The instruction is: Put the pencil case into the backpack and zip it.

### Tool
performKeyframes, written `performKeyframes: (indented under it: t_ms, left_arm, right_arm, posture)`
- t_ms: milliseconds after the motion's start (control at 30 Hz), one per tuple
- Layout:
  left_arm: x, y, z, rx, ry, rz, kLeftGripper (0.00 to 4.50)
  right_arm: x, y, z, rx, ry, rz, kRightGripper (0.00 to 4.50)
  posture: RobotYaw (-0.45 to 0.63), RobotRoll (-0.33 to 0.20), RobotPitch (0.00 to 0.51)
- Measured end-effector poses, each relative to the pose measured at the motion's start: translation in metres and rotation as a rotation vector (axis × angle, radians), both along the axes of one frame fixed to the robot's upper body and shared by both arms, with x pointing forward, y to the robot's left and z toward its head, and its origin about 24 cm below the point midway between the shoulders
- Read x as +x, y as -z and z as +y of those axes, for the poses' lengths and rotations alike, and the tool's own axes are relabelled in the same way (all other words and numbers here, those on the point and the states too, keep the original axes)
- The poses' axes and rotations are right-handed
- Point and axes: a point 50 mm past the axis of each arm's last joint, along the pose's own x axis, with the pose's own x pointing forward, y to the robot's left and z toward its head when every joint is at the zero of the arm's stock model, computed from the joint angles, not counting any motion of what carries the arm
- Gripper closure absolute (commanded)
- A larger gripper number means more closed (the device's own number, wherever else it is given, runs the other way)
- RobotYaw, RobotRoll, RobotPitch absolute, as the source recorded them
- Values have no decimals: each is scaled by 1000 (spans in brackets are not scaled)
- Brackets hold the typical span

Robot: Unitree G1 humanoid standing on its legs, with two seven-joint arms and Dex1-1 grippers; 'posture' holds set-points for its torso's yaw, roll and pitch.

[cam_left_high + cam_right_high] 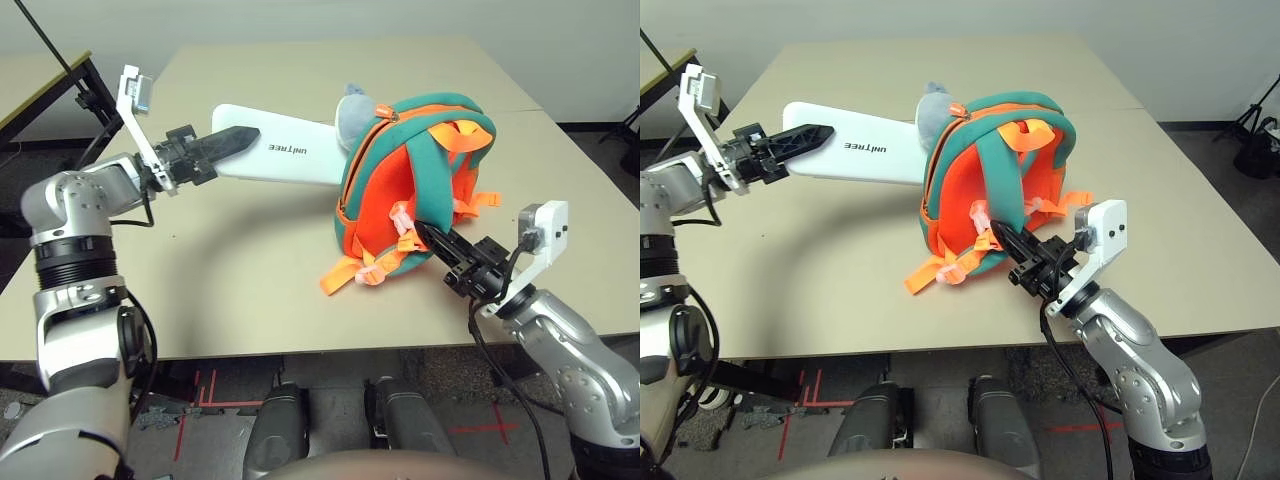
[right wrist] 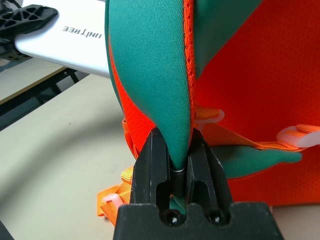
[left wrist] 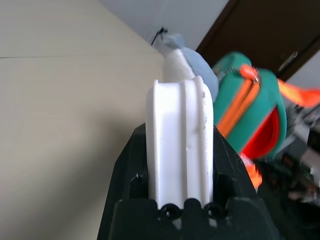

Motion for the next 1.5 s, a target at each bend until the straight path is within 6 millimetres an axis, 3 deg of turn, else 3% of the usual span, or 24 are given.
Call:
performKeyframes:
  t_ms: [233, 533, 867, 1133, 1500]
  left_arm:
    - [-16, -19, 4, 89, 30, -32, 3226]
    - [-29, -52, -9, 174, 108, -122, 3226]
    - [-8, -51, -31, 321, 199, -235, 3226]
    - [16, -44, -55, 268, 302, -308, 3226]
    - [28, -29, -94, 233, 387, -370, 3226]
  right_arm:
    - [6, -2, -2, -16, -21, -9, 4428]
    - [12, -3, -2, -17, -43, -13, 4428]
    - [14, -3, -2, -6, -44, -15, 4428]
    - [11, -1, -3, 1, -29, -13, 4428]
    - [9, -1, -3, -4, -23, -12, 4428]
  posture:
    - [86, 0, 57]
    - [93, 0, 61]
    - [60, 0, 64]
    - [23, 0, 59]
    - [22, 0, 54]
